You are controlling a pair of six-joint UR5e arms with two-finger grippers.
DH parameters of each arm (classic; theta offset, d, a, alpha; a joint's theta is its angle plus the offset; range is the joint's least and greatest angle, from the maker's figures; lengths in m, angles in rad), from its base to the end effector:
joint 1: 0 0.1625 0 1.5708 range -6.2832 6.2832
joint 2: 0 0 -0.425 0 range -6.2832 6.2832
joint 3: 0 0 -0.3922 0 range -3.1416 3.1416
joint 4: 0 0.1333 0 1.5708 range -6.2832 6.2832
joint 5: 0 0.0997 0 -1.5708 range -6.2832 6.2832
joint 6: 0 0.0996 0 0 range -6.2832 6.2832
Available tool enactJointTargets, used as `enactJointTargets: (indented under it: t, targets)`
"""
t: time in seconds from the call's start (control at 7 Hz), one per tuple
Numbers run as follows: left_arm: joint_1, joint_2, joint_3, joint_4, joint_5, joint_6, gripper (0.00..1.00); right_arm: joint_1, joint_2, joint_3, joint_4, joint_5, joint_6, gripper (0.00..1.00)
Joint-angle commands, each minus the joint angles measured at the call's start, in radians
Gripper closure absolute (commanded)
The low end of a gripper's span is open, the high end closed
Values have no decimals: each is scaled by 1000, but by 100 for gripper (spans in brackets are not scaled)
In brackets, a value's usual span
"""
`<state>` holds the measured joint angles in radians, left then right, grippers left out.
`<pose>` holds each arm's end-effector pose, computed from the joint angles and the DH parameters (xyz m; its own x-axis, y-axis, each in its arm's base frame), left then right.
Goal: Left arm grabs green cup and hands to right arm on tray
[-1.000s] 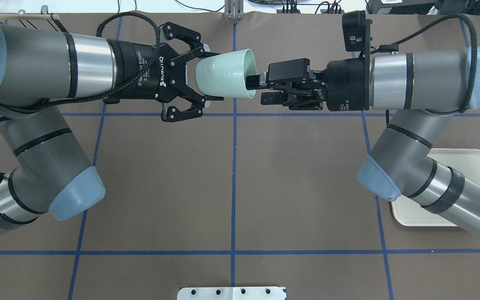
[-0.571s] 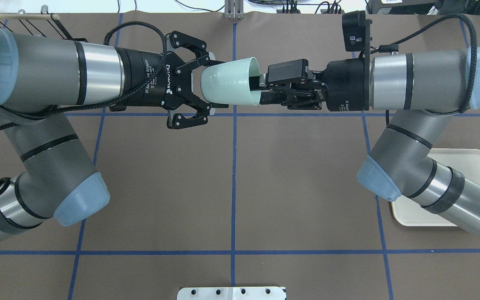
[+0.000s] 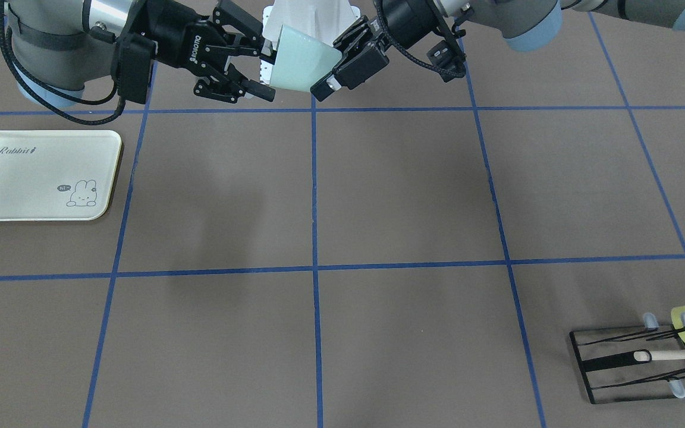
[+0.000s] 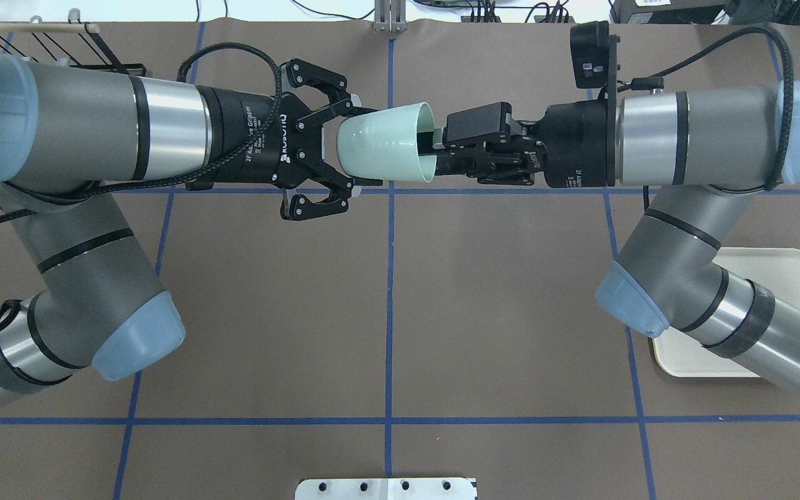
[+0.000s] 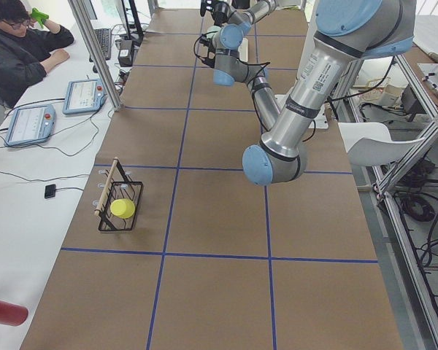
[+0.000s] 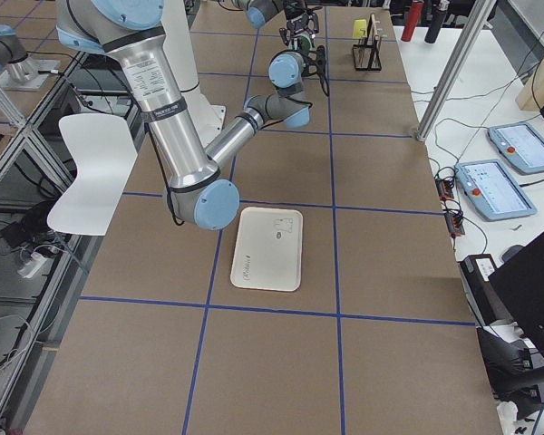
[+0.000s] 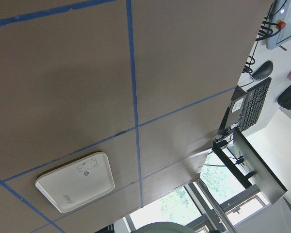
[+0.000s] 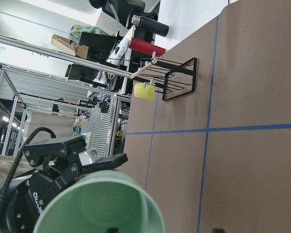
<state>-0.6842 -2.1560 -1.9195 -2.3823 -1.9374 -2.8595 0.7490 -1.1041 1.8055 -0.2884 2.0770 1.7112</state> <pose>0.3585 -0.4184 0.0871 -0.3415 -0.8786 -0.3340 -0.0412 0.3690 -0.9285 -0.3307 -0.4236 0.1627 -0.3289 -0.1386 0.9341 -0.2265 0.9719 0.0645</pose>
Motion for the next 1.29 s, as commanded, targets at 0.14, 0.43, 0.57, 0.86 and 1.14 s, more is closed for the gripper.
enactJointTargets:
  t: [0.14,0.43,0.57,0.86,1.14]
  targets:
    - [0,-1,0,0,0,0,60,0,0,0,0,2,-1,48]
    - [0,-1,0,2,0,0,60,0,-2,0,2,2,-2,57]
    - [0,-1,0,2,0,0,60,-2,0,0,2,0,-10,58]
    - [0,-2,0,2,0,-1,60,-8,1,0,2,-6,-16,58]
    - [-1,-7,0,2,0,-1,60,-10,0,-2,2,-6,-16,61]
